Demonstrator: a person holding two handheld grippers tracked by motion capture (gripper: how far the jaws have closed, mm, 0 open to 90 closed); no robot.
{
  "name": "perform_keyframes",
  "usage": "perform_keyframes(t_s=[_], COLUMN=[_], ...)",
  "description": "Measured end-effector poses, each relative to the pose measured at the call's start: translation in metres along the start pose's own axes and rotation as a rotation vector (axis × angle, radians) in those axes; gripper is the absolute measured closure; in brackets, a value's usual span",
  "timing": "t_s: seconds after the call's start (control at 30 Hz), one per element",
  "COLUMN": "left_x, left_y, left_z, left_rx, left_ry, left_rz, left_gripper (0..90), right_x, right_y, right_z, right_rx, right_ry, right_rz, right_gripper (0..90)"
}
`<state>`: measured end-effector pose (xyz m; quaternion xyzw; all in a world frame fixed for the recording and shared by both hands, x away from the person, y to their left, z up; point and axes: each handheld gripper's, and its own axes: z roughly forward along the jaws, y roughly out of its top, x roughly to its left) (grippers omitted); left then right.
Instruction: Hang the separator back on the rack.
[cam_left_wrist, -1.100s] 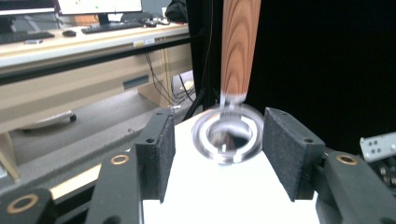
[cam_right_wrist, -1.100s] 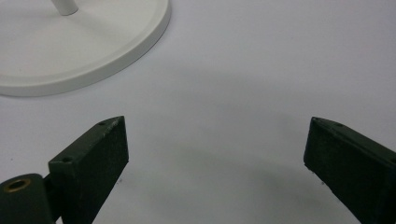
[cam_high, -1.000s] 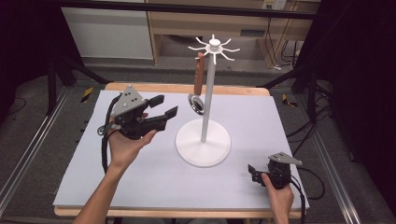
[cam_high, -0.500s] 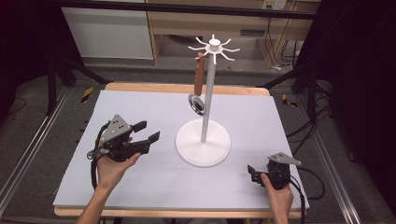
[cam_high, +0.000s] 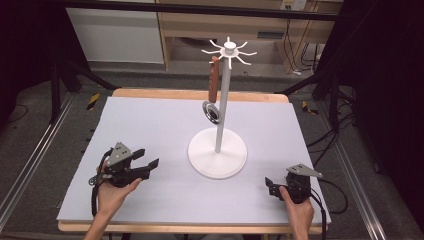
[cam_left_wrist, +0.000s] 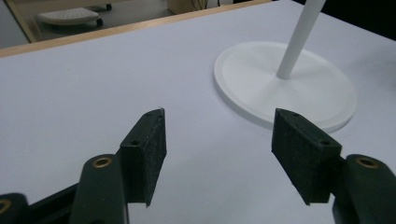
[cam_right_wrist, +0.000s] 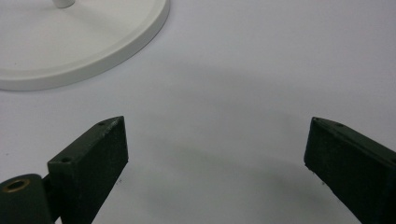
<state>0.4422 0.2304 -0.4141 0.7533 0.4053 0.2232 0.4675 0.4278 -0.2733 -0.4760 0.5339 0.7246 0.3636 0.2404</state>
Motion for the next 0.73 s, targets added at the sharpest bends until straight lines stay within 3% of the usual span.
perform_keyframes(t_s=[0.07, 0.43, 0.57, 0.73], left_x=[0.003, 0.022, 0.031, 0.034], left_y=[-0.004, -0.032, -0.041, -0.044], left_z=[-0.001, -0.008, -0.007, -0.004], left_rx=[0.001, 0.042, 0.069, 0.088], left_ry=[0.006, 0.134, 0.14, 0.145], left_rz=[-0.006, -0.016, -0.047, -0.052], left_gripper=[34.0, 32.9, 32.5, 32.0], right_x=[-0.001, -0.012, -0.014, -0.014], right_y=[-0.001, -0.008, -0.009, -0.01], right_z=[-0.001, -0.003, -0.004, -0.003], right_rx=[0.001, 0.008, 0.009, 0.011], right_ry=[-0.003, -0.023, -0.021, -0.024], right_rz=[0.005, 0.019, 0.035, 0.027], right_gripper=[6.7, 6.6, 6.6, 6.6])
